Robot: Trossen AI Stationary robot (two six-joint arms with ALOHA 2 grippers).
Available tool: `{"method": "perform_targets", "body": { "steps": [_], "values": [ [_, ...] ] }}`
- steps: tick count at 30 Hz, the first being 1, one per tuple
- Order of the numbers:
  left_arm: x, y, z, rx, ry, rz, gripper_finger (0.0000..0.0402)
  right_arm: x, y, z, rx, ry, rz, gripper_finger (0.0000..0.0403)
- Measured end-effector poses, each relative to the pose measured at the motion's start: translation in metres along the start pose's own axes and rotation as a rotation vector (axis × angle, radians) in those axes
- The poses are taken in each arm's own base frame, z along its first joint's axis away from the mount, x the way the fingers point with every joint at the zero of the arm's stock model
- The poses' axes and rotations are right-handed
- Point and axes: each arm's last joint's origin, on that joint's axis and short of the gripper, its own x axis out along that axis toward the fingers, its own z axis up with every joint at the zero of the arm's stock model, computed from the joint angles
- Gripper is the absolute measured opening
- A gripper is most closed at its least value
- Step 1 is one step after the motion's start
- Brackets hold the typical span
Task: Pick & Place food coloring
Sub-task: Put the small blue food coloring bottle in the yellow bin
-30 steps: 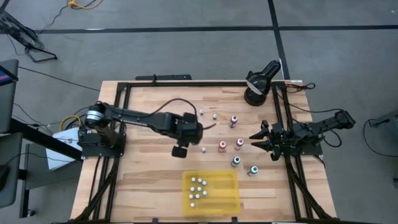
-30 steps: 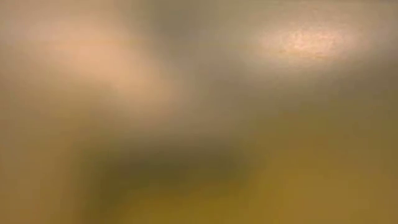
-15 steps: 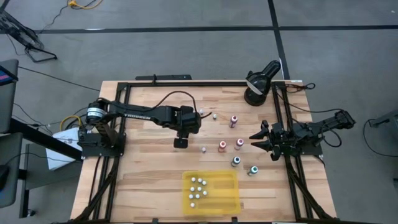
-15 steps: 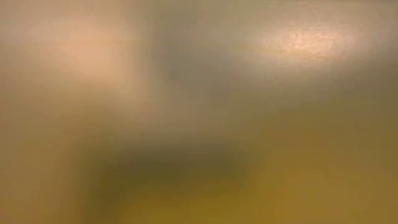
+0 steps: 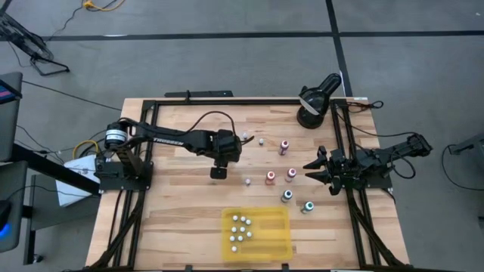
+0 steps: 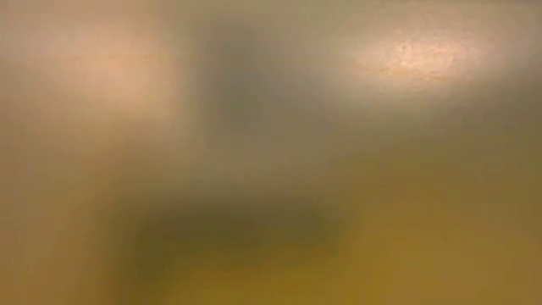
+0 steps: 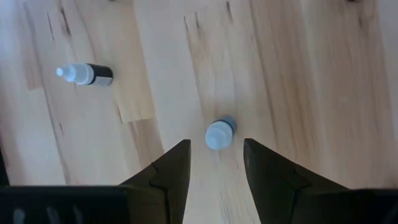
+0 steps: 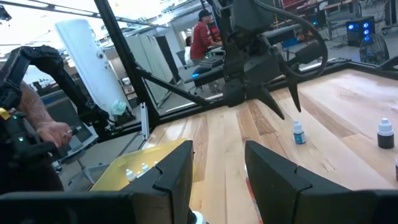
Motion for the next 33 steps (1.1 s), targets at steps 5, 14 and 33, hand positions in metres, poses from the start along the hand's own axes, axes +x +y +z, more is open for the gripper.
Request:
{"method": "perform_targets", "body": {
  "steps": [5,14,33],
  "values": [
    [0.005,0.001,-0.004,0.002,-0.013,-0.021,0.0141,0.000,0.000,0.000,0.000,0.000,0.001,0.0138],
    [0.026,0.002,-0.003,0.022,0.007,-0.038,0.0141,0.000,0.000,0.000,0.000,0.001,0.000,0.0138],
    [0.046,0.001,-0.004,0.007,0.037,-0.043,0.0141,0.000,0.000,0.000,0.000,0.000,0.000,0.0137]
  ]
}}
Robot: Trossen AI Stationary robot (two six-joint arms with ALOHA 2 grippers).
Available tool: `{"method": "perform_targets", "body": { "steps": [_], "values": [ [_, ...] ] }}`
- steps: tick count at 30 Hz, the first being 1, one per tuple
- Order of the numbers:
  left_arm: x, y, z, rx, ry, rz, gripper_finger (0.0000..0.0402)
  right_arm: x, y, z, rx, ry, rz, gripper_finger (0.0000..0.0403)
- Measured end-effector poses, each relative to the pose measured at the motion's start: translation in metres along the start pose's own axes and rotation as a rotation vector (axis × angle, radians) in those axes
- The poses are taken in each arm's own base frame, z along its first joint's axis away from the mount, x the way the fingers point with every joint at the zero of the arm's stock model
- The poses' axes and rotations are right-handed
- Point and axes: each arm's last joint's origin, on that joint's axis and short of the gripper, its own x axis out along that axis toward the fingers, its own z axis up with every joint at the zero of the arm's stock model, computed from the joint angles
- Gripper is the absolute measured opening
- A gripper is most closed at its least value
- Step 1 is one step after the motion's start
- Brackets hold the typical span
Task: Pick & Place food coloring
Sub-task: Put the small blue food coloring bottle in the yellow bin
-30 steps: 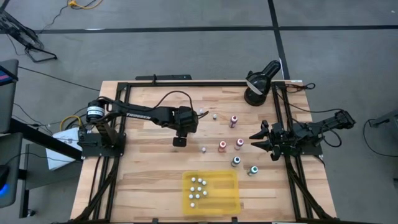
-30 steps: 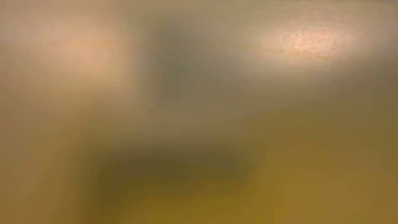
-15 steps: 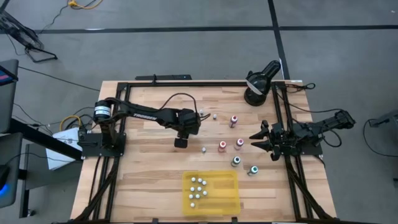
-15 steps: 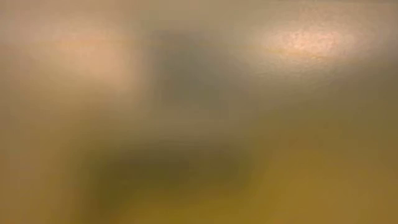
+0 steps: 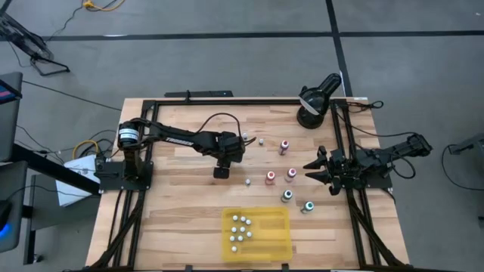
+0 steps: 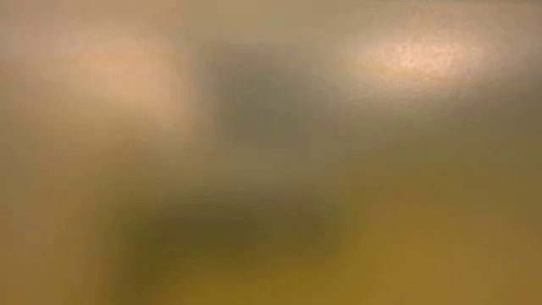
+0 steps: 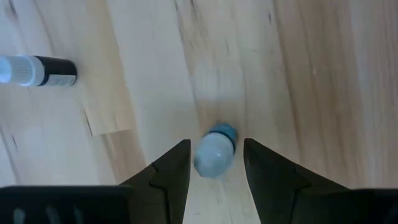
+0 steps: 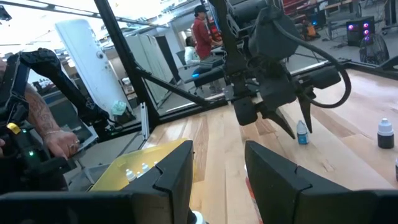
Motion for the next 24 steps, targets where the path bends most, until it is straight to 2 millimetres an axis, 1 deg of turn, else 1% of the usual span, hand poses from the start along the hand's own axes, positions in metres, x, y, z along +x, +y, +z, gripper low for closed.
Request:
{"method": "perform_targets", "body": {
  "steps": [5,15,24],
  "values": [
    [-0.001,0.000,0.001,0.001,0.002,-0.002,0.0141,0.000,0.000,0.000,0.000,0.000,0.000,0.0139],
    [-0.012,0.007,0.011,-0.004,-0.013,-0.004,0.0141,0.000,0.000,0.000,0.000,0.000,0.000,0.0138],
    [-0.012,0.006,0.011,-0.003,-0.024,-0.047,0.0141,0.000,0.000,0.000,0.000,0.000,0.000,0.0137]
  ]
}}
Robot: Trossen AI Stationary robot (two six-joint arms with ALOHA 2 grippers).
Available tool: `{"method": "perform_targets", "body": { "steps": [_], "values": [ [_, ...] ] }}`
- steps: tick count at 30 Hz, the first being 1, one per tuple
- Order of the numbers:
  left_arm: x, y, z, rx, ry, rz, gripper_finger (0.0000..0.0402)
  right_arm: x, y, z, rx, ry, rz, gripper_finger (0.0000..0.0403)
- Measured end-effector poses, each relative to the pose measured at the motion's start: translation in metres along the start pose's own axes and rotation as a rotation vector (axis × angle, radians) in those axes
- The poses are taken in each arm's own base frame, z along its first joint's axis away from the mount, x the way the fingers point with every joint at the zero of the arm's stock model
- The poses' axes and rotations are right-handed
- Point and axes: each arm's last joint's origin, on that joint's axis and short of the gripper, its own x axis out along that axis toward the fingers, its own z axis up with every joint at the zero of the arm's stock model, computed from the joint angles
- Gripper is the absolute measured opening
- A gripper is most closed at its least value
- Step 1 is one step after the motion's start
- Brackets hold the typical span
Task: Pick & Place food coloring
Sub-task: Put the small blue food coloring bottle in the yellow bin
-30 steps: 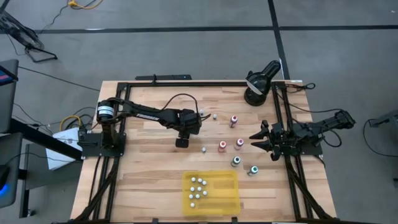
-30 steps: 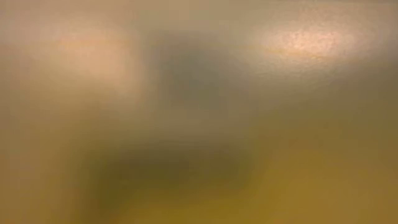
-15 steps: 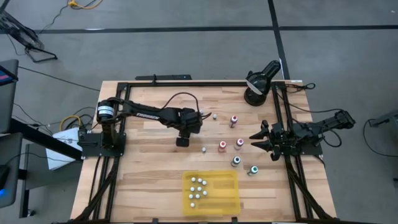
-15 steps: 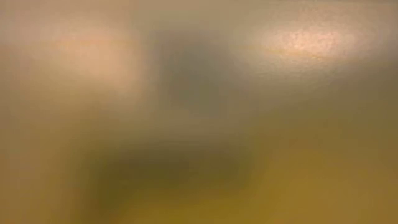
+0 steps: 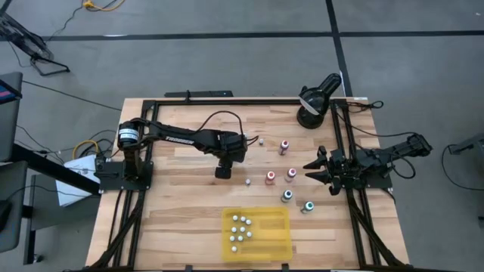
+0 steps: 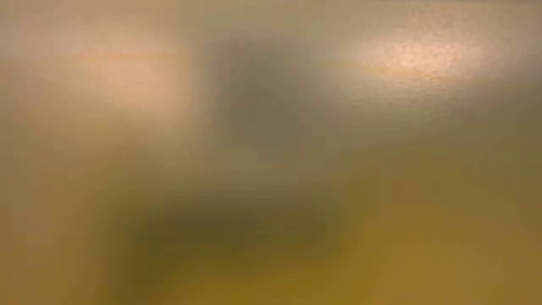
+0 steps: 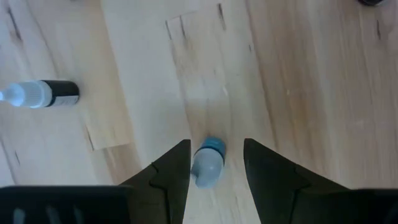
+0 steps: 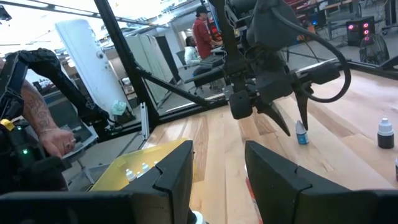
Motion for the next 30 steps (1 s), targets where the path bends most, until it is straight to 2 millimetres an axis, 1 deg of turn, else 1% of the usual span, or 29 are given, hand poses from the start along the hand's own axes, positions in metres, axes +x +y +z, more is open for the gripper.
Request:
{"method": "perform_targets", "body": {
  "steps": [4,6,9,14,17,20,26,30],
  "values": [
    [0.000,0.000,-0.001,0.001,0.006,0.004,0.0141,0.000,0.000,0.000,0.000,0.000,0.000,0.0138],
    [0.000,0.000,-0.001,0.002,0.009,0.003,0.0134,0.000,0.000,0.000,0.000,0.000,0.000,0.0138],
    [0.000,0.001,-0.001,0.001,0.010,0.005,0.0111,0.000,0.000,0.000,0.000,0.000,0.000,0.0137],
    [0.000,0.002,-0.001,-0.001,0.011,0.014,0.0059,0.000,0.000,0.000,0.000,0.000,0.000,0.0139],
    [0.000,0.003,-0.001,0.012,0.017,0.031,0.0039,0.000,0.000,0.000,0.000,0.000,0.000,0.0138],
    [0.000,0.003,-0.002,0.021,0.018,0.032,0.0034,0.000,0.000,0.000,0.000,0.000,0.000,0.0137],
    [-0.001,0.002,-0.001,0.024,0.018,0.031,0.0046,0.000,0.000,0.000,0.000,0.000,0.000,0.0139],
    [-0.012,0.000,0.001,0.033,0.009,0.018,0.0040,0.000,0.000,0.000,0.000,0.000,0.000,0.0137]
  ]
}}
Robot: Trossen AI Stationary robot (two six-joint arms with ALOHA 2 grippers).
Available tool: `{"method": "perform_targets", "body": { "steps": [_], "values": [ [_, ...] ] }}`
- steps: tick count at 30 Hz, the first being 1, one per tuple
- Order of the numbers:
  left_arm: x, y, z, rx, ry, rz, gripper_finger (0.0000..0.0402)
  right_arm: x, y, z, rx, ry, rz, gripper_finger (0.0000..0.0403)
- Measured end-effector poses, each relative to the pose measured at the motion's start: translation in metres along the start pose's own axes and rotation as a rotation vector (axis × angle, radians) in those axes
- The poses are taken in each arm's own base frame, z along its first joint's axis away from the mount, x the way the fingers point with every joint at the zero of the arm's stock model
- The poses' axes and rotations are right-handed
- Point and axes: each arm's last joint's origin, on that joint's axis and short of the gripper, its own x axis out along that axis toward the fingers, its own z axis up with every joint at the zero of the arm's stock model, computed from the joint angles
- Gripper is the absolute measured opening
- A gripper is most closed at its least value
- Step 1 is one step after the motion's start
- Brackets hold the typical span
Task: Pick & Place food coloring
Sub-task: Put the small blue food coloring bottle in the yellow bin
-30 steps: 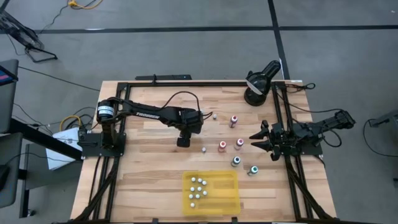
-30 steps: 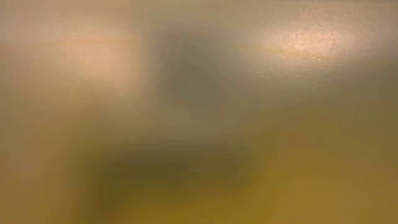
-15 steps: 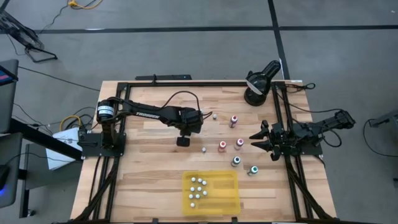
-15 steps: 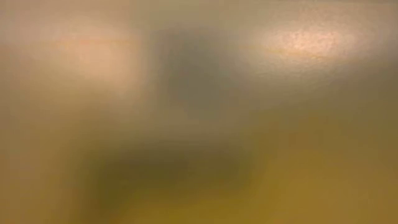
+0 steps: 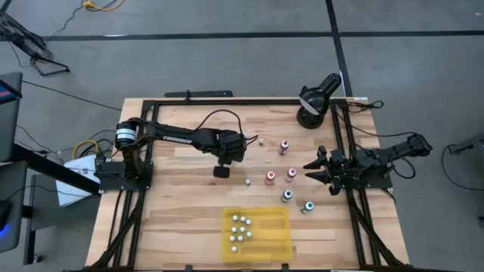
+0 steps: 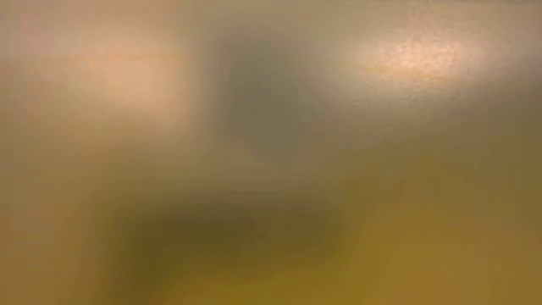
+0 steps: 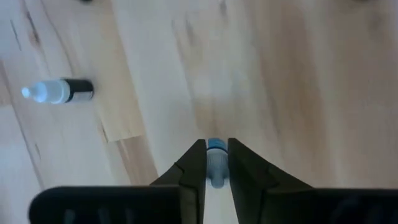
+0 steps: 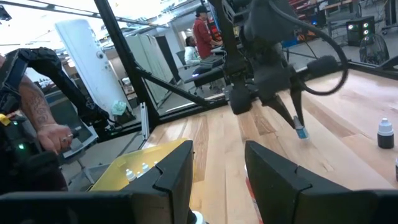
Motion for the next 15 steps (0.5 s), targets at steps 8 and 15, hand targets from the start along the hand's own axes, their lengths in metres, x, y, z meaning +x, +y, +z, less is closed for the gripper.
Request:
{"method": "perform_targets", "body": {
  "steps": [8,15],
  "values": [
    [-0.016,0.000,0.007,0.005,-0.051,-0.133,0.0046,0.000,0.000,0.000,0.000,0.000,0.000,0.0138],
    [-0.011,-0.007,0.006,0.013,-0.069,-0.172,0.0045,0.000,0.000,0.000,0.000,0.000,0.000,0.0137]
  ]
}}
